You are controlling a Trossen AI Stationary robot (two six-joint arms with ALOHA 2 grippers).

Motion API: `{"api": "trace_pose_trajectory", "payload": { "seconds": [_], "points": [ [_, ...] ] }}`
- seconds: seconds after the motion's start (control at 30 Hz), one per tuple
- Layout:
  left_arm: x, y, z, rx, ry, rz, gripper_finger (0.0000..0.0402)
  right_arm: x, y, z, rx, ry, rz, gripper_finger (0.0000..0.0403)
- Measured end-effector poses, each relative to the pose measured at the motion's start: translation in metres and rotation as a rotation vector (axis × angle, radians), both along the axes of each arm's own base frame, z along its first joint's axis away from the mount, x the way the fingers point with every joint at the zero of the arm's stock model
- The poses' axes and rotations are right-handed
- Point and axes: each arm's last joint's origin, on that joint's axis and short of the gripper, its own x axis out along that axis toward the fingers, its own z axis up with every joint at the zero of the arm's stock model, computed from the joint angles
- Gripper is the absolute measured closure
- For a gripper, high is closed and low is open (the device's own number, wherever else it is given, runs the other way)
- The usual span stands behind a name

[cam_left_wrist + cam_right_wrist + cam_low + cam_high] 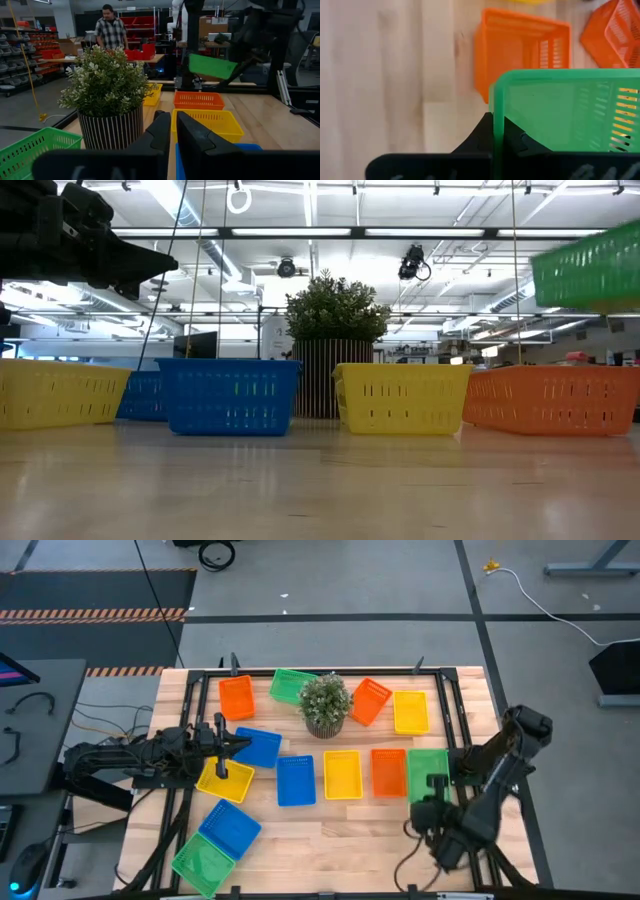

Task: Stack baskets by color
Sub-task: Move the bottom right green bin to the middle right of the table

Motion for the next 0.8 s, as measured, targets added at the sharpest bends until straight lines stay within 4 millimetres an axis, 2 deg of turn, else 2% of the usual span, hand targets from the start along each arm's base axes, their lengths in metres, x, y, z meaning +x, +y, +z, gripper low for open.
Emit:
{"api": "trace_pose_trajectory", "payload": {
  "seconds": [0.13, 0.3, 0.6, 0.8],
  "points": [
    [0.0, 0.0, 0.0, 0.0, 0.0, 0.0, 0.0369, -0.005, -0.027, -0.015, 0.012, 0.08, -0.041, 0.04],
    [0.0, 0.0, 0.0, 0.0, 0.0, 0.0, 0.0364, -0.015, -0.046, -0.041, 0.104, 0.088, -0.064, 0.04],
    [0.0, 0.0, 0.0, 0.0, 0.0, 0.0, 0.0366, -0.022, -0.062, -0.081, 0.134, 0.136, -0.066, 0.04],
    [0.0, 0.0, 0.0, 0.0, 0.0, 0.0, 0.0368, -0.026, -0.063, -0.094, 0.174, 0.132, -0.067, 0.0398]
  ]
}}
